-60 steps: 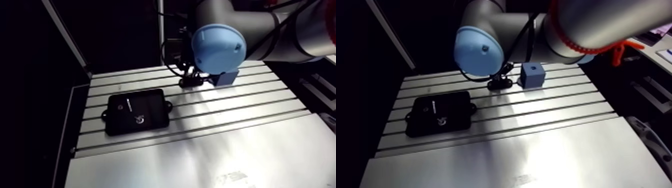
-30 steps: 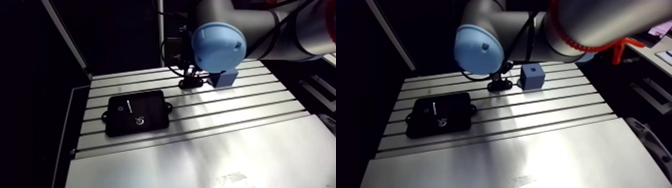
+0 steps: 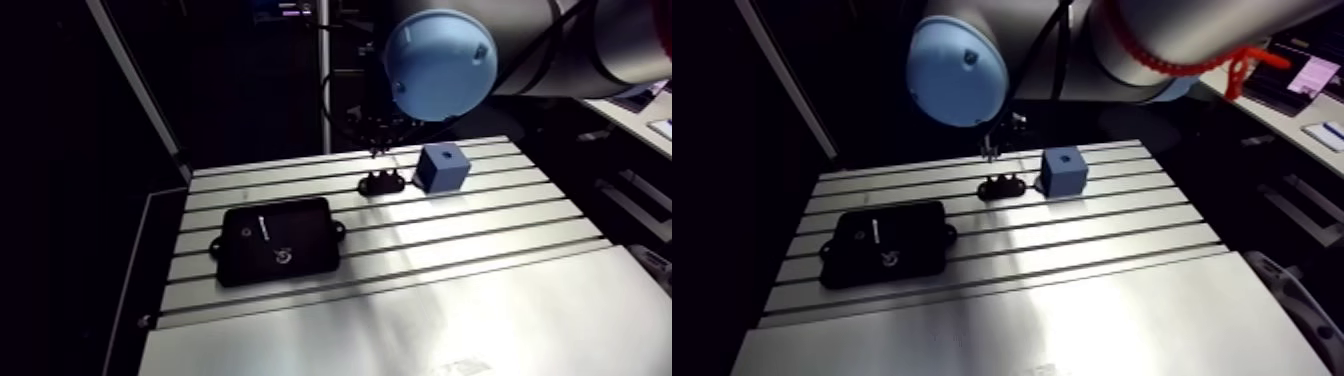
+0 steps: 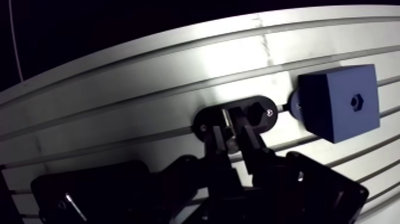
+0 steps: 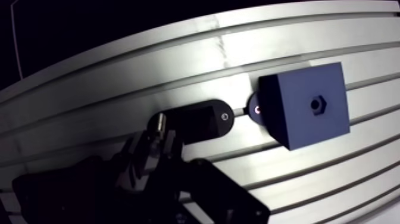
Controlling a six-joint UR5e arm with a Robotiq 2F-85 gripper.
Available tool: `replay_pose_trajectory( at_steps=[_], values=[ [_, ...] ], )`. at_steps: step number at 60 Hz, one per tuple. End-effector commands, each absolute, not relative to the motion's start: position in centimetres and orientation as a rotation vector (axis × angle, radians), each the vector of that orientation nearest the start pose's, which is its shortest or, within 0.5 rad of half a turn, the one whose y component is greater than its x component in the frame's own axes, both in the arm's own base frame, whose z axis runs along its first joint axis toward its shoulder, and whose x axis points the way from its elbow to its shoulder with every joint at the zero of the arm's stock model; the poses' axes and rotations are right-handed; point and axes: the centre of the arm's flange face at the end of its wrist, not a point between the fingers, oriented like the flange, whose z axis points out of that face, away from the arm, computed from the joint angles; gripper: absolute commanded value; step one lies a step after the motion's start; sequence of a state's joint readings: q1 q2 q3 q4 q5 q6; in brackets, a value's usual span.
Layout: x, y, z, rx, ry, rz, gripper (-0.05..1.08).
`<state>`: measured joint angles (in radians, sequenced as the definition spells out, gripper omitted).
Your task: Pick up the M10 bolt and insert it into the hex recess until seated.
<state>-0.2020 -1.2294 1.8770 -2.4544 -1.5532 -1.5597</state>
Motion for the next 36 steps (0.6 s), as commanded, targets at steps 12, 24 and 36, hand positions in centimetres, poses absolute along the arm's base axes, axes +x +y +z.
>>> replay_pose_trajectory(
  at_steps=[12, 24, 36],
  values=[
    [-59.9, -1.8, 31.7, 0.012, 3.253, -0.006, 0.74],
    [-60.7, -0.8, 35.4, -0.193, 3.209, -0.002, 0.74],
    [-61.6, 0.0, 37.7, -0.349, 3.172, 0.012, 0.70]
  ],
)
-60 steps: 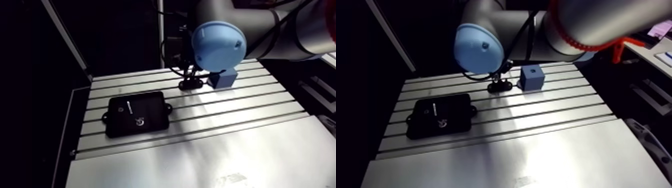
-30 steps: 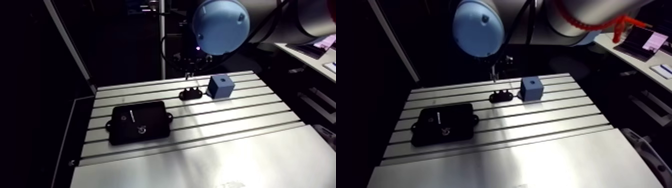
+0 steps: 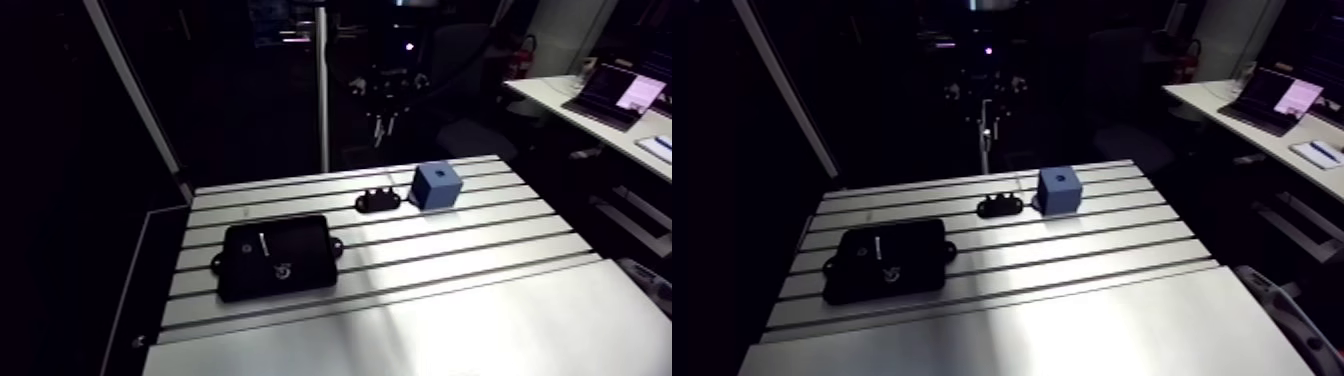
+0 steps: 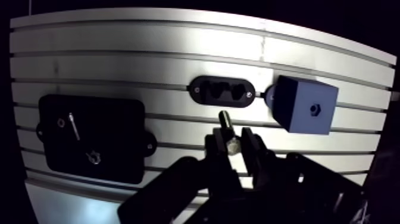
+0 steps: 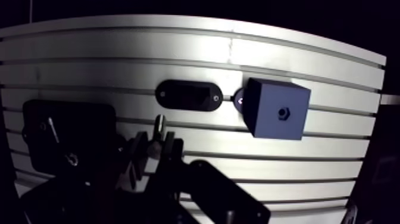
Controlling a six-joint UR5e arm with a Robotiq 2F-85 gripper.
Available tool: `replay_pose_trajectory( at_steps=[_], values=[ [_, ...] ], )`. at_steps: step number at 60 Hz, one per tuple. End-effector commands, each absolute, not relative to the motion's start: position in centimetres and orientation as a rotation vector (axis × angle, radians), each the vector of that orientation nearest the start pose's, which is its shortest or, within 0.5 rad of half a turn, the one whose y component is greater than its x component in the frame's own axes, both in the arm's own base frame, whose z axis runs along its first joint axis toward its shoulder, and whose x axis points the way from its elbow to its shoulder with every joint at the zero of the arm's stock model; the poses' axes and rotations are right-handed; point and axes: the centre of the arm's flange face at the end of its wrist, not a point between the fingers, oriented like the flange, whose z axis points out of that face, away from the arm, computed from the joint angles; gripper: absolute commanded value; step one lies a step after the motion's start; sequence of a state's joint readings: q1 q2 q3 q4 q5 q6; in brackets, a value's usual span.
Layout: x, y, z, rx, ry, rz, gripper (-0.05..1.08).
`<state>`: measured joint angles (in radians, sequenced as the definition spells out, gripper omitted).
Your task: Pick up the M10 bolt and insert it into the hex recess until seated.
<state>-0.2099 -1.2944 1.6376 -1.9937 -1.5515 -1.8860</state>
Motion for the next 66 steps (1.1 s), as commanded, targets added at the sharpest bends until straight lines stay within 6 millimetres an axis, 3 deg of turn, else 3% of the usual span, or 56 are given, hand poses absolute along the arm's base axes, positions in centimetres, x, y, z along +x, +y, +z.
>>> replay_pose_trajectory(
  at_steps=[1, 9, 23, 66],
  values=[
    [-61.8, 0.2, 37.8, -0.371, 3.165, 0.017, 0.70],
    [-62.5, 1.6, 38.4, -0.428, 3.144, 0.060, 0.70],
    [-63.6, 3.3, 37.7, -0.525, 3.067, 0.141, 0.71],
    [-66.6, 6.4, 35.3, -0.747, 2.948, 0.081, 0.73]
  ],
)
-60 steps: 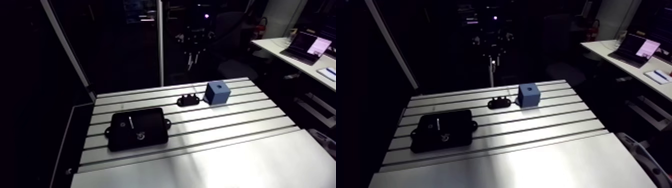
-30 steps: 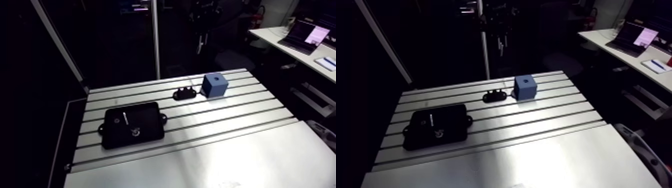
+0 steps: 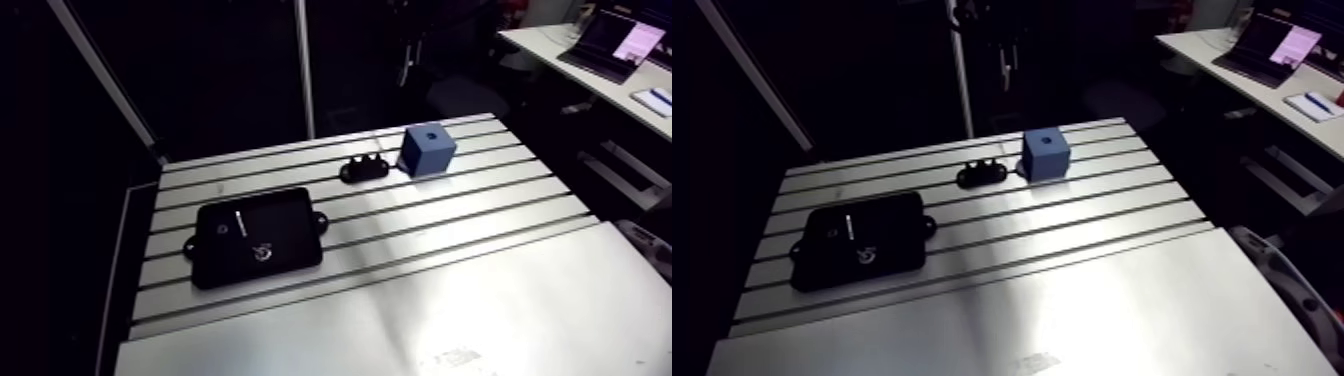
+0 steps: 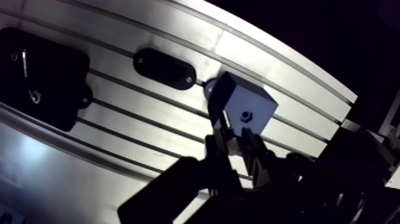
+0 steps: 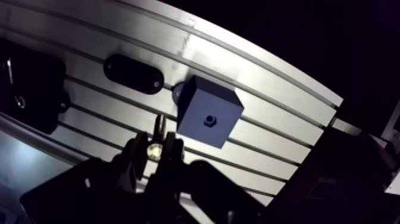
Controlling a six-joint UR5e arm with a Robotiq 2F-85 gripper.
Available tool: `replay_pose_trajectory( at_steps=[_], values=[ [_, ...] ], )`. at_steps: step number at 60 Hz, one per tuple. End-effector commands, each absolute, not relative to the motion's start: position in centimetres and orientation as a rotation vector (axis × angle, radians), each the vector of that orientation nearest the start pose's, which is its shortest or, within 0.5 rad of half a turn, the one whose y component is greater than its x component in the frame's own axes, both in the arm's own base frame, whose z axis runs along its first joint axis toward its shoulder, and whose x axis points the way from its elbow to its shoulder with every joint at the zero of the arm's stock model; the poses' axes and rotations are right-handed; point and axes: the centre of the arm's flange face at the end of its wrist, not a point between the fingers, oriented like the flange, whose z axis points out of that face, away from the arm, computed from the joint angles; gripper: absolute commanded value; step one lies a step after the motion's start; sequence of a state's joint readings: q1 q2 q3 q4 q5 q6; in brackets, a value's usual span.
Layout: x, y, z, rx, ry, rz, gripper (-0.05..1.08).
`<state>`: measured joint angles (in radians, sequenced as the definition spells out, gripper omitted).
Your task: Pick up the M10 bolt and insert it into the hex recess until seated.
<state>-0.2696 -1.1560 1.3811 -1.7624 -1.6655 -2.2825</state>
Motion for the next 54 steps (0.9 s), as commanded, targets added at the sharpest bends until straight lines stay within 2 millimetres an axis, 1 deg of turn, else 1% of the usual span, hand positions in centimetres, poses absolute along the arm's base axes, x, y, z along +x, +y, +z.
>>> replay_pose_trajectory(
  at_steps=[1, 6, 10, 14, 28, 33, 40, 46, 54],
  values=[
    [-66.7, 6.5, 35.0, -0.755, 2.937, 0.072, 0.74],
    [-66.6, 6.8, 34.7, -0.771, 2.918, 0.062, 0.74],
    [-66.5, 7.5, 34.4, -0.779, 2.905, 0.065, 0.74],
    [-66.4, 7.7, 34.3, -0.792, 2.893, 0.071, 0.74],
    [-66.4, 9.7, 34.7, -0.797, 2.882, 0.113, 0.73],
    [-66.6, 10.3, 33.8, -0.799, 2.864, 0.119, 0.73],
    [-66.7, 10.3, 33.6, -0.811, 2.850, 0.133, 0.73],
    [-66.7, 11.1, 33.3, -0.800, 2.844, 0.141, 0.74],
    [-66.5, 11.1, 32.9, -0.798, 2.834, 0.139, 0.73]
  ],
)
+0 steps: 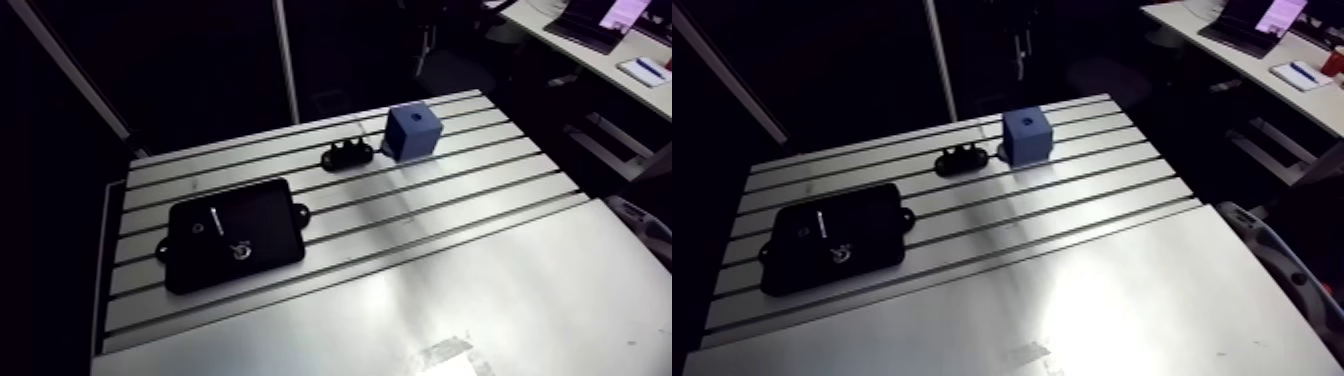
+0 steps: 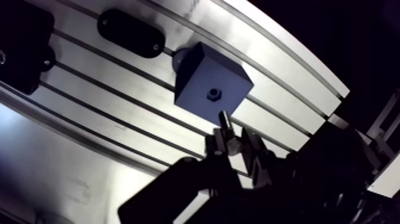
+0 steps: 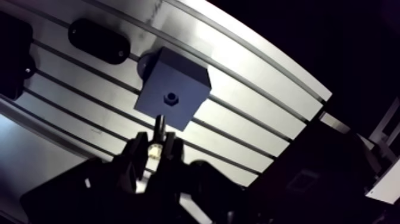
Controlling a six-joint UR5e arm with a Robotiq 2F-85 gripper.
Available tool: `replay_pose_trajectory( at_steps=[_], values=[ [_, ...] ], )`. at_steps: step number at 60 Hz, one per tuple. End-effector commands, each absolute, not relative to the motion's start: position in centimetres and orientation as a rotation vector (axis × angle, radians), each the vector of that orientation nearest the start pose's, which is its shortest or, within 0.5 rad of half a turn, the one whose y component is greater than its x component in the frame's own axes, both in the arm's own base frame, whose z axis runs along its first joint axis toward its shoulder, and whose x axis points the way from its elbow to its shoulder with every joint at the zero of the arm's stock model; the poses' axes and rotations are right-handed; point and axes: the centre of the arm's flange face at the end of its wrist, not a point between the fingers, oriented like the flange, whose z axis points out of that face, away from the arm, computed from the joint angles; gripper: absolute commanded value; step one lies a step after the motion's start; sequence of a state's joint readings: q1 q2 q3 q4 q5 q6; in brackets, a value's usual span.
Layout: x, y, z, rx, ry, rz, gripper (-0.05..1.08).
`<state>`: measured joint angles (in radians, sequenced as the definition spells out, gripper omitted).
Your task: Pick up the M10 bolt and insert it into the hex recess until seated.
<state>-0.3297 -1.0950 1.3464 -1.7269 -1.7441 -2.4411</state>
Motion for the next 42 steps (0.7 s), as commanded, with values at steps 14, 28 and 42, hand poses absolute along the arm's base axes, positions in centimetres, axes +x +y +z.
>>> replay_pose_trajectory(
  at_steps=[14, 28, 42],
  values=[
    [-65.9, 11.1, 32.0, -0.793, 2.807, 0.134, 0.73],
    [-65.4, 11.2, 31.0, -0.787, 2.789, 0.115, 0.73],
    [-64.9, 11.1, 30.3, -0.782, 2.780, 0.107, 0.73]
  ],
)
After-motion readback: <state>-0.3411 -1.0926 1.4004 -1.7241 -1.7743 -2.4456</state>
